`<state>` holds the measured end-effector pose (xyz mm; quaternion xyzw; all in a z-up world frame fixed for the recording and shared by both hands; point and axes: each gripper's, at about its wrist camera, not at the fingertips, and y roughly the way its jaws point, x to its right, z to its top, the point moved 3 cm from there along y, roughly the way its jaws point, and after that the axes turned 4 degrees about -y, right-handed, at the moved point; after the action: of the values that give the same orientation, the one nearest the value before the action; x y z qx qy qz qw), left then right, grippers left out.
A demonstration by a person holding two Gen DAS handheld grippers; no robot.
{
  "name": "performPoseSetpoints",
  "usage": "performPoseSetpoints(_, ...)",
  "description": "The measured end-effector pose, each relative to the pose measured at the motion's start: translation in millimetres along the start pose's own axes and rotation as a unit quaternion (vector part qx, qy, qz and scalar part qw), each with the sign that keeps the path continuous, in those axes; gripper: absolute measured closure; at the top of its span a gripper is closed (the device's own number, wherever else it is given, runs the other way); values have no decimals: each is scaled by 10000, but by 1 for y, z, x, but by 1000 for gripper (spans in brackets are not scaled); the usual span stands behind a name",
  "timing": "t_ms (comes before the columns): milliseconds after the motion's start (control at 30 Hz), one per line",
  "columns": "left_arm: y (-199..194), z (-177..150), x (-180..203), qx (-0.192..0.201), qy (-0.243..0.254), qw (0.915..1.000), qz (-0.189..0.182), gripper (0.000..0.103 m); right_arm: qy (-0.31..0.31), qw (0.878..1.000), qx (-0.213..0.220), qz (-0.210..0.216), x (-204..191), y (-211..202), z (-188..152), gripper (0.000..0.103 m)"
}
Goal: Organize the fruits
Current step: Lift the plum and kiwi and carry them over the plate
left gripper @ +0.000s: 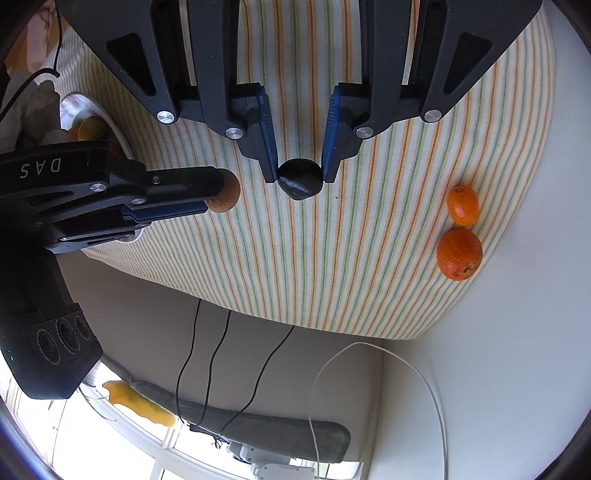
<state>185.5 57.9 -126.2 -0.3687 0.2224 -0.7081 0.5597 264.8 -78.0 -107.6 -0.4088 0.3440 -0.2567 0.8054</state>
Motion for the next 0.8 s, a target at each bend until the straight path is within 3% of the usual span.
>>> performPoseSetpoints(367, -30, -8, 22, 191, 72, 9995, -235, 81, -117, 9987, 493, -17, -8, -53, -27, 79)
performPoseSetpoints(800, -47, -23, 75, 247, 325, 9967, -708, 81, 142, 9931, 1117, -333, 19, -128, -88, 79)
